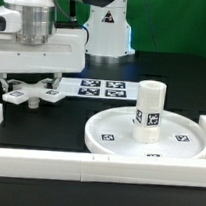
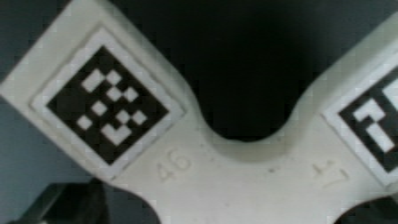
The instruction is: Assemble round table
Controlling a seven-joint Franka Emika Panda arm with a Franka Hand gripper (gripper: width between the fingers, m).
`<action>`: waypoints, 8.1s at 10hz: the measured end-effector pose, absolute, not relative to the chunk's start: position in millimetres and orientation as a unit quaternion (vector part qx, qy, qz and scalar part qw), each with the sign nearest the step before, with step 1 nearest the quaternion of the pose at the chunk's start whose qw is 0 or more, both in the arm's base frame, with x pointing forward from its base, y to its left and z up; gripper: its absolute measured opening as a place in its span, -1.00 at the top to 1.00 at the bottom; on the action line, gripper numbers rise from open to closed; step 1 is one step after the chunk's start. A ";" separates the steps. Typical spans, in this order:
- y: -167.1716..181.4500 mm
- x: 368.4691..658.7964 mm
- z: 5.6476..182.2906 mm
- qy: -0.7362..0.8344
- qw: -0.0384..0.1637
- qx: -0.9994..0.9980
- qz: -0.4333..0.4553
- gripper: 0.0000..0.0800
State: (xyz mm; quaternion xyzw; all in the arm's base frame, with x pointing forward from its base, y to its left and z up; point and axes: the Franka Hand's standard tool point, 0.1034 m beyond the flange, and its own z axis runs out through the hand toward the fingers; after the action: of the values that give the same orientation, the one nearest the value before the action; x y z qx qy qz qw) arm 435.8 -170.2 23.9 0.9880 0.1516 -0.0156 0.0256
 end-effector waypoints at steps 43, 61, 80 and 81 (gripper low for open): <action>20.9 564.3 125.9 0.122 0.016 0.989 -0.079 -0.12; 37.2 561.5 110.9 0.145 0.025 0.989 -0.025 -0.12; 40.6 562.0 106.9 -0.149 0.000 0.989 0.021 -0.12; 40.4 562.0 106.8 -0.199 -0.003 0.980 0.022 -0.12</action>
Offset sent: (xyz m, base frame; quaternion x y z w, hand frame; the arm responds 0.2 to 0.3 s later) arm 0.0005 0.0087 0.0069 0.0071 -0.0064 -0.0004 1.0000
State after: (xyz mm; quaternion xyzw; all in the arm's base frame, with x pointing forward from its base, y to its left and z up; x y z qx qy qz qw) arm 562.0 40.4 106.8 0.9797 -0.1994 0.0216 -0.0032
